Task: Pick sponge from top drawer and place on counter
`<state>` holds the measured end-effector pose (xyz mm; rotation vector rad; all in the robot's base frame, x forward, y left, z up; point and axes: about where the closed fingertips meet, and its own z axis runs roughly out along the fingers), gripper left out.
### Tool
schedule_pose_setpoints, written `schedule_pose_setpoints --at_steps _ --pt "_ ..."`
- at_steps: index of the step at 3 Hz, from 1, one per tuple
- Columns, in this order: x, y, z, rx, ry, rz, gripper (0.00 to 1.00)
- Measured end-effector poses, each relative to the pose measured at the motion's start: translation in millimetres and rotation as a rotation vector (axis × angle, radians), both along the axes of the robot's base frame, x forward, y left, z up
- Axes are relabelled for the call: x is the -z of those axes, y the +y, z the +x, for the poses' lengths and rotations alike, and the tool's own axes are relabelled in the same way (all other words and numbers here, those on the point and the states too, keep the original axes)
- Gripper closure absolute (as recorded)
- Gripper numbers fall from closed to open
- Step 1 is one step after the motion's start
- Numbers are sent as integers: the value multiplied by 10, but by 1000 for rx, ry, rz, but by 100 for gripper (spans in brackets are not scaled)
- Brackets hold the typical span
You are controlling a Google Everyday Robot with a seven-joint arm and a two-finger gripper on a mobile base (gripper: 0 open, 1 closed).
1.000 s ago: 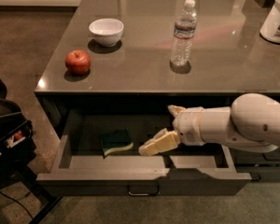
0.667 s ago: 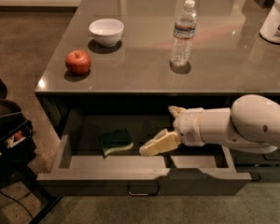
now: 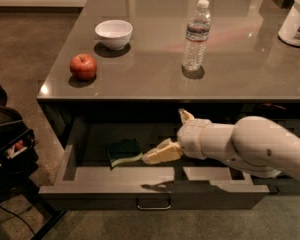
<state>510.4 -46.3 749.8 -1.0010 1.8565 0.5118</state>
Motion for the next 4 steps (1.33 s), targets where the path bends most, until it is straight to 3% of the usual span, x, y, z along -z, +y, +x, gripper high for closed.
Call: schedule_pose_setpoints --at_steps 1,2,3,4 --pt "-38 -28 113 33 -36 -11 0" --pt "-17 -5 89 43 -32 -9 0" --pt "96 314 170 25 -47 29 0" --pt "210 770 325 -43 -83 68 0"
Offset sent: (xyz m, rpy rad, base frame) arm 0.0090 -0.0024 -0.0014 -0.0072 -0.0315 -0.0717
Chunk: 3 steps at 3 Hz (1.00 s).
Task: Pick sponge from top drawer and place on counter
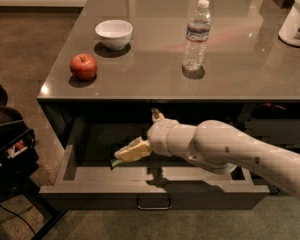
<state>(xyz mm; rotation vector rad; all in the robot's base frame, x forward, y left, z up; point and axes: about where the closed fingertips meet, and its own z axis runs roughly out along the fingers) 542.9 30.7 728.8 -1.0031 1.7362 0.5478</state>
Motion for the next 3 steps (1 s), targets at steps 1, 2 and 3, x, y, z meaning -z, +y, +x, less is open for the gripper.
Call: schedule_pose_setpoints --at_steps 1,2,3 --pt "271 357 15 -73 26 10 0" --pt "288 415 6 -83 29 12 0" --pt "459 474 13 -73 39 -7 0"
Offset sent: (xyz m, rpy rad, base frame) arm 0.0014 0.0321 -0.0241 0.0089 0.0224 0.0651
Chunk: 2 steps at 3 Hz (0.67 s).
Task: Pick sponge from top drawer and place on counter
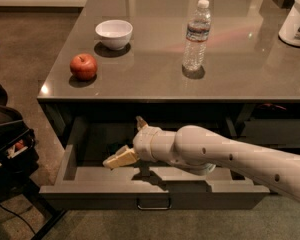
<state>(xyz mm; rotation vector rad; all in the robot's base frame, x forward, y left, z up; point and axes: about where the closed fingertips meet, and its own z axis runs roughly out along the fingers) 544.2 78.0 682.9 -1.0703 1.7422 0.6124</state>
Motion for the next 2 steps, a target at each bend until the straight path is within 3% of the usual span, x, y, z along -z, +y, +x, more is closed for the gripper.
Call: schedule_pose_setpoints --at_steps 2 --pt "314 51 129 -34 -16 -39 0"
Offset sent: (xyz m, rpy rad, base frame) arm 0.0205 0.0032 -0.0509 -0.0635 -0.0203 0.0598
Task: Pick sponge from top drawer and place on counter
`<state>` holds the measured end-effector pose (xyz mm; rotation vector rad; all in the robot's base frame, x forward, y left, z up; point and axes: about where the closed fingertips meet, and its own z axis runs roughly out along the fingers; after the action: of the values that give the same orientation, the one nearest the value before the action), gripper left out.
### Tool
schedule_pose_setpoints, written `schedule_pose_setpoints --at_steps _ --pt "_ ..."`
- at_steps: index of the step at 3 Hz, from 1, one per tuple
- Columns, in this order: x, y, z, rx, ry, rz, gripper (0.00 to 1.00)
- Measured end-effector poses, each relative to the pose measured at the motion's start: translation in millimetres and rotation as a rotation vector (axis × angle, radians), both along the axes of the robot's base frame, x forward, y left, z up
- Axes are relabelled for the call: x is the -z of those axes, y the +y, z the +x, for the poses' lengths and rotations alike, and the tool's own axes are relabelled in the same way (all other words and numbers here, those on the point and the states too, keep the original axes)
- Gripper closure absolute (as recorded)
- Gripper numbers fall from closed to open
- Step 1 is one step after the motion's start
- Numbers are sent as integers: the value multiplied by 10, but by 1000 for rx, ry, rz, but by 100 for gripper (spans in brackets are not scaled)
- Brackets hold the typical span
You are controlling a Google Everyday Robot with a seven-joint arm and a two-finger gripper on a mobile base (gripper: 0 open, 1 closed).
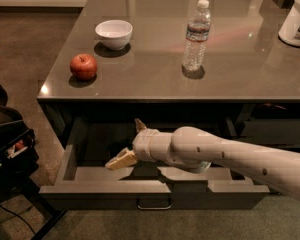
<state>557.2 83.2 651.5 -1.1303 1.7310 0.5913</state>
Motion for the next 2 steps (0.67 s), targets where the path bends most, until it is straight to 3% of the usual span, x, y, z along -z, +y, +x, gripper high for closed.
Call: schedule_pose_setpoints --at_steps 1,2 --pt "131 62 -15 -44 23 -21 0" --pt "294 115 -122 -90 80 -59 0"
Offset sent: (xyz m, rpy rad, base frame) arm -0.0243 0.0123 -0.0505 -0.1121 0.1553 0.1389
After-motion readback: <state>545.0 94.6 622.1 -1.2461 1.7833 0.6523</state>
